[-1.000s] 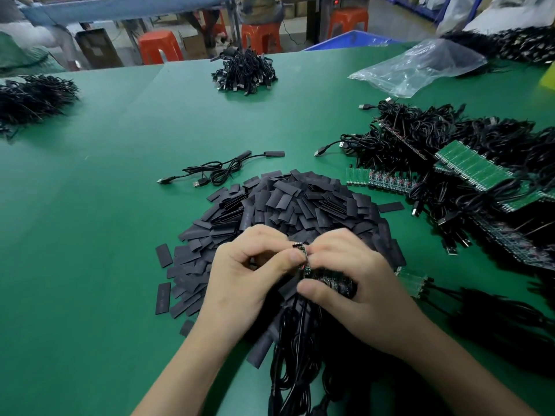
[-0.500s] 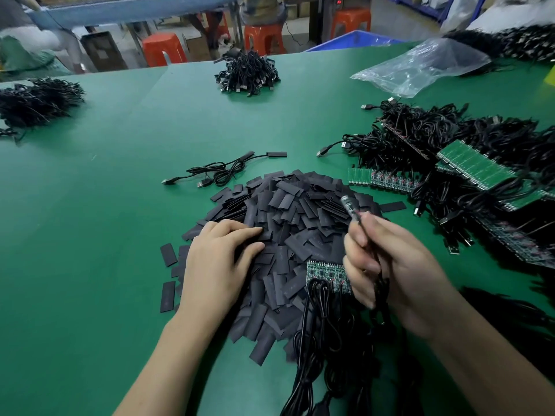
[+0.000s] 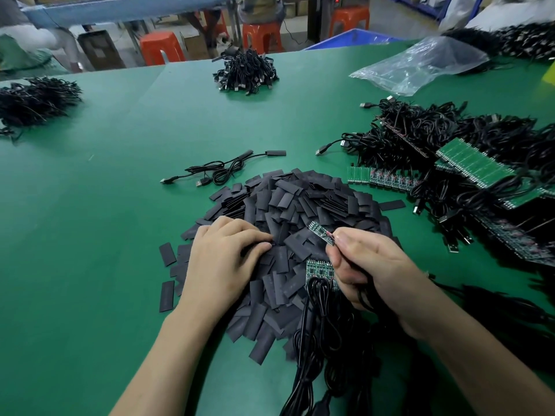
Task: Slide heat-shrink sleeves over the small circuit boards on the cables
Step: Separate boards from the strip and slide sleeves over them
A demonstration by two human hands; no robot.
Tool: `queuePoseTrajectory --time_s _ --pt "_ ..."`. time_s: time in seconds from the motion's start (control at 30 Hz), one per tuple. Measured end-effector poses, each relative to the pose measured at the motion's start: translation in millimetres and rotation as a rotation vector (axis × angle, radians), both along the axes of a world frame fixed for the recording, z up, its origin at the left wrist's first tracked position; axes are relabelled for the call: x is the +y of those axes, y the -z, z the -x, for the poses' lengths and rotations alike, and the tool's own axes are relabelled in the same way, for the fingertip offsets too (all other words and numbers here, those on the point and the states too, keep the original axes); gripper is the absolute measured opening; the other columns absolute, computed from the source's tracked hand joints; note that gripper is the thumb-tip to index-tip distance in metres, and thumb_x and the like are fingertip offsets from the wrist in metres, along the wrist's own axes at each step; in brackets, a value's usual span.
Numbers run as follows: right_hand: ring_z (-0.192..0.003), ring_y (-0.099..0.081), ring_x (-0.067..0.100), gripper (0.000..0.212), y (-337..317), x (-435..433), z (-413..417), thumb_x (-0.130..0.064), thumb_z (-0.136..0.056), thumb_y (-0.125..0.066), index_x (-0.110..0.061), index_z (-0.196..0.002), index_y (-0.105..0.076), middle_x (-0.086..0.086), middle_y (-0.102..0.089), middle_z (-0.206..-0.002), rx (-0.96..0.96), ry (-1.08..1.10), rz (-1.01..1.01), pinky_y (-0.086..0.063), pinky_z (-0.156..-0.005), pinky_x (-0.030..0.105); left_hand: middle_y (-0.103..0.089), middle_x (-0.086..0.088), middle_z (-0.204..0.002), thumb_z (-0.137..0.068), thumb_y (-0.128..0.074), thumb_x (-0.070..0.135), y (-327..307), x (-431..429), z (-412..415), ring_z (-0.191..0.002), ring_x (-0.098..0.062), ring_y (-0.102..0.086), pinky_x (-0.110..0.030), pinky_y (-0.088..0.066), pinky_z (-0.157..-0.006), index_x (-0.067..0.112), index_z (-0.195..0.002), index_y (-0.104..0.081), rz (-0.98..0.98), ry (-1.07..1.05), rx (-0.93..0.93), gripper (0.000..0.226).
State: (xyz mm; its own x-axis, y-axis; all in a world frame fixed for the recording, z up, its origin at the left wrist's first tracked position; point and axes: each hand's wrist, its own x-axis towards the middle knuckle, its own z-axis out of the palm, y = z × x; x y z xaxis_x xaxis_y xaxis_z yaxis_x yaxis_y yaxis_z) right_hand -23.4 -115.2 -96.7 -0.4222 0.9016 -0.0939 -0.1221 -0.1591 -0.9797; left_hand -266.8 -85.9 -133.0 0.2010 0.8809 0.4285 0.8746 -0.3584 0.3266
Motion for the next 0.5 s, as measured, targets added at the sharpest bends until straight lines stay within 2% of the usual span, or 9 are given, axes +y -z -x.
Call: queuePoseTrajectory --time_s 0.07,0.13,0.2,0.27,0.37,0.43,0.5 --pt "-0.045 -0.034 0.011 0.036 1 0 0 -0.037 -0.102 -0.044 -0.020 -0.074 -0.060 0.001 -0.029 -0.058 0.006 0.012 -0.005 -0.032 -0.042 0.016 -0.071 0.014 -0.091 -0.090 -0.077 0.027 -1 -1 -2 -0.093 -0.019 -0.062 -0.033 -0.037 -0.076 0.029 -0.095 -0.080 -0.064 -0.002 0.016 0.006" --pt "-0.045 -0.033 0.012 0.037 3 1 -1 -0.038 -0.101 -0.044 -0.017 -0.076 -0.060 0.000 -0.030 -0.058 0.014 0.042 -0.003 -0.031 -0.042 0.017 -0.072 0.011 -0.091 -0.093 -0.075 0.025 -3 -3 -5 -0.091 -0.021 -0.062 -0.036 -0.042 -0.077 0.025 -0.093 -0.079 -0.132 -0.002 -0.017 0.004" --pt "-0.046 -0.030 0.015 0.043 5 2 -2 -0.040 -0.101 -0.045 -0.003 -0.080 -0.057 -0.002 -0.032 -0.057 0.005 0.085 -0.014 -0.031 -0.041 0.018 -0.072 0.012 -0.093 -0.096 -0.070 0.024 -6 -8 -10 -0.091 -0.016 -0.063 -0.036 -0.048 -0.083 0.021 -0.093 -0.078 -0.167 0.000 -0.163 0.009" --pt "-0.045 -0.033 0.012 0.048 7 3 -3 -0.040 -0.101 -0.046 0.004 -0.085 -0.059 -0.005 -0.036 -0.055 -0.048 0.129 -0.061 -0.034 -0.043 0.017 -0.071 0.016 -0.091 -0.096 -0.068 0.022 -12 -15 -18 -0.087 -0.008 -0.067 -0.029 -0.051 -0.079 0.023 -0.096 -0.077 -0.115 0.044 -0.402 0.010" --pt "-0.045 -0.037 0.007 0.030 6 -1 1 -0.045 -0.098 -0.055 -0.025 -0.087 -0.074 -0.009 -0.042 -0.052 -0.242 0.159 -0.195 -0.033 -0.046 0.017 -0.069 0.011 -0.075 -0.093 -0.070 0.022 -17 -29 -34 -0.059 -0.010 -0.065 -0.017 -0.048 -0.062 0.030 -0.099 -0.077 0.103 0.203 -0.704 0.012" --pt "-0.045 -0.038 0.001 0.022 7 -4 3 -0.041 -0.099 -0.061 -0.027 -0.088 -0.074 -0.012 -0.050 -0.052 -0.266 0.133 -0.226 -0.032 -0.045 0.014 -0.068 0.006 -0.068 -0.089 -0.072 0.026 -16 -36 -44 -0.051 -0.009 -0.061 -0.019 -0.048 -0.059 0.030 -0.098 -0.077 0.218 0.251 -0.850 0.012" --pt "-0.045 -0.038 0.000 0.019 8 -5 4 -0.031 -0.100 -0.064 -0.024 -0.087 -0.074 -0.012 -0.050 -0.053 -0.260 0.123 -0.217 -0.030 -0.044 0.012 -0.068 0.003 -0.065 -0.087 -0.076 0.025 -13 -39 -51 -0.051 -0.010 -0.061 -0.020 -0.049 -0.059 0.028 -0.096 -0.077 0.266 0.240 -0.908 0.009"
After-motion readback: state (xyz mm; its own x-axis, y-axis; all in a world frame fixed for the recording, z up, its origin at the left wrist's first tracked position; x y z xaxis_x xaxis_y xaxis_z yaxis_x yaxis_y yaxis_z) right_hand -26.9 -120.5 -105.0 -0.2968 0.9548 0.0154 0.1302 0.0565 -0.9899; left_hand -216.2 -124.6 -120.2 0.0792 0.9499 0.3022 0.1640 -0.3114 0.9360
